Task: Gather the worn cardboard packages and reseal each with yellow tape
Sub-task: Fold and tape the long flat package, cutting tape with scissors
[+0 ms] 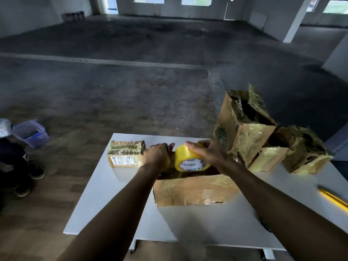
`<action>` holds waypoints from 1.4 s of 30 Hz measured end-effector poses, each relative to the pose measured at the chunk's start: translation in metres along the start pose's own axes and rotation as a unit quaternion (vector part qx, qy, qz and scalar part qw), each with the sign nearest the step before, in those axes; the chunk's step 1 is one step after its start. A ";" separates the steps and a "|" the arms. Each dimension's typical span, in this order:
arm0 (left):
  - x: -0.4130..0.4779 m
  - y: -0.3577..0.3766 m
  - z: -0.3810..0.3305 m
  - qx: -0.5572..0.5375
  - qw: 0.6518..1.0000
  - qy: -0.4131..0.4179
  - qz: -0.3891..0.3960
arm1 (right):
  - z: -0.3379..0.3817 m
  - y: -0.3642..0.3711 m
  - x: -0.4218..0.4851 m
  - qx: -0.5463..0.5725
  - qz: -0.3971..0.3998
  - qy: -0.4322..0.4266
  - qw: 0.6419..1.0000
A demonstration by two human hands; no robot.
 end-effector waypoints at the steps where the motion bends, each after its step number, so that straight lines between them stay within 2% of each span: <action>1: 0.005 -0.002 -0.001 0.015 1.000 -0.007 0.008 | -0.002 0.000 0.002 0.017 0.018 -0.002 1.000; 6: 0.015 0.011 -0.004 0.067 0.996 -0.027 0.060 | -0.019 0.005 0.012 0.078 0.073 0.018 0.994; 11: 0.011 0.011 -0.005 0.103 0.994 -0.025 0.031 | -0.022 0.006 0.023 0.100 0.021 0.011 0.995; 16: 0.012 0.011 -0.011 0.143 0.988 -0.024 0.048 | 0.017 -0.017 0.017 -0.060 -0.066 -0.126 0.988; 20: 0.014 0.008 -0.017 0.161 0.986 -0.023 0.041 | 0.011 -0.046 0.017 -0.150 -0.080 -0.108 0.980; 23: 0.012 0.000 -0.028 0.192 0.981 0.025 0.028 | 0.018 -0.039 0.013 -0.200 -0.082 -0.111 0.970; 24: 0.010 -0.004 -0.033 0.189 0.981 0.053 -0.001 | 0.019 -0.037 0.013 -0.204 -0.080 -0.111 0.969; 26: 0.002 -0.011 -0.042 0.152 0.978 0.118 -0.081 | 0.017 -0.040 0.012 -0.196 -0.080 -0.110 0.971; 28: -0.010 -0.014 -0.049 0.090 0.976 0.167 -0.108 | 0.013 -0.045 0.012 -0.171 -0.080 -0.111 0.976; 33: -0.041 -0.012 -0.060 0.044 0.967 0.237 -0.081 | 0.014 -0.048 0.008 -0.127 -0.105 -0.135 0.977; 36: -0.057 -0.006 -0.058 0.033 0.976 0.207 -0.063 | 0.010 -0.057 0.003 -0.072 -0.137 -0.130 0.979; 39: -0.070 0.008 -0.055 0.087 0.984 0.156 -0.021 | 0.003 -0.062 0.000 -0.027 -0.148 -0.122 0.981; 42: -0.072 0.015 -0.064 0.097 0.991 0.093 0.013 | -0.004 -0.063 -0.003 0.015 -0.153 -0.099 0.983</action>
Point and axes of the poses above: each hand's wrist, its own x-axis towards the middle knuckle, its own y-axis out of the palm, z = x × y, the point moved 9 cm from there along x, towards the middle knuckle, and after that the axes turned 12 degrees about y, right-handed, at the moved point
